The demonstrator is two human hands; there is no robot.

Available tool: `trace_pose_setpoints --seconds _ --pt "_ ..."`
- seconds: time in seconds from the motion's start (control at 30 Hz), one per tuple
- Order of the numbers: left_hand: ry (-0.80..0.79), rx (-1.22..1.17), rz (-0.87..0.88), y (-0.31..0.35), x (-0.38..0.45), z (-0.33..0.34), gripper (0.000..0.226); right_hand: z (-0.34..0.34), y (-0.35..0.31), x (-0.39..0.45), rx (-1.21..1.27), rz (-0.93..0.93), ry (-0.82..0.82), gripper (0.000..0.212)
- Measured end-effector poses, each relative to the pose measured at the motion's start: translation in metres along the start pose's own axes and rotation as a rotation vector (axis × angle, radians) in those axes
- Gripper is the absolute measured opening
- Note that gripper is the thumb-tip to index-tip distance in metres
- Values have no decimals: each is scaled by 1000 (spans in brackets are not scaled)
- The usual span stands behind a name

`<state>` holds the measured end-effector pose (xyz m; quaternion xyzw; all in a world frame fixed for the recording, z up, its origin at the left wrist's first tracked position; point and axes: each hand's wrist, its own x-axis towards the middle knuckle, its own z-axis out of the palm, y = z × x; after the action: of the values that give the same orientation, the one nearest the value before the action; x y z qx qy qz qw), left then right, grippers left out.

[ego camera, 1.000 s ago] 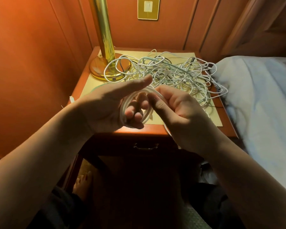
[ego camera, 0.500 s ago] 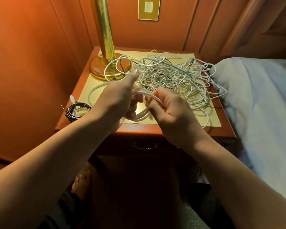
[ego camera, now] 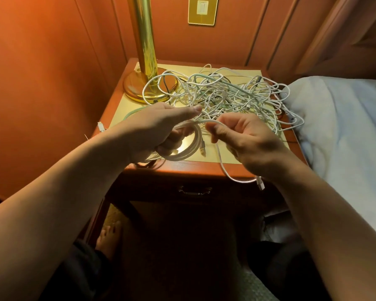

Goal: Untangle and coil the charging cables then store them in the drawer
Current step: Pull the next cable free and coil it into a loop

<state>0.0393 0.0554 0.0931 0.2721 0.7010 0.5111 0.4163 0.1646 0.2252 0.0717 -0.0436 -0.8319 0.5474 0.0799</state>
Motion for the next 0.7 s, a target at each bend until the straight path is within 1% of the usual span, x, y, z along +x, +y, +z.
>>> trace_pose_setpoints --seconds 0.1,0.17,0.2,0.23,0.3,0.37,0.43,0.47,0.53,0.57,0.63,0.7 --pt "-28 -55 -20 -4 0 0 57 -6 2 -2 87 43 -20 20" --pt "-20 -146 -28 -9 2 0 64 -5 8 -2 144 96 -45 20" --pt "4 -210 -31 -9 3 -2 67 -5 11 -2 135 127 -67 24" --pt "43 -279 -33 -9 3 -5 68 -5 13 -3 87 151 -88 29" --pt "155 -400 -22 -7 3 -15 66 -5 15 -8 -120 155 -136 34" --pt "262 -448 -1 -7 2 -24 61 -5 16 -12 -328 162 -168 39" --pt "314 -458 15 -10 3 -29 58 -5 19 -14 -397 177 -177 48" --pt "320 -461 15 -11 4 -30 58 -5 19 -14 -360 182 -185 47" --pt "316 -464 -8 -13 7 -26 57 -2 18 -14 -186 178 -180 37" --pt "306 -469 -22 -13 7 -22 58 -1 17 -14 -84 165 -150 33" --pt "275 -489 -43 -13 9 -14 58 3 15 -12 91 161 -77 32" --pt "250 -510 -65 -13 10 -5 56 7 13 -11 174 188 -47 29"
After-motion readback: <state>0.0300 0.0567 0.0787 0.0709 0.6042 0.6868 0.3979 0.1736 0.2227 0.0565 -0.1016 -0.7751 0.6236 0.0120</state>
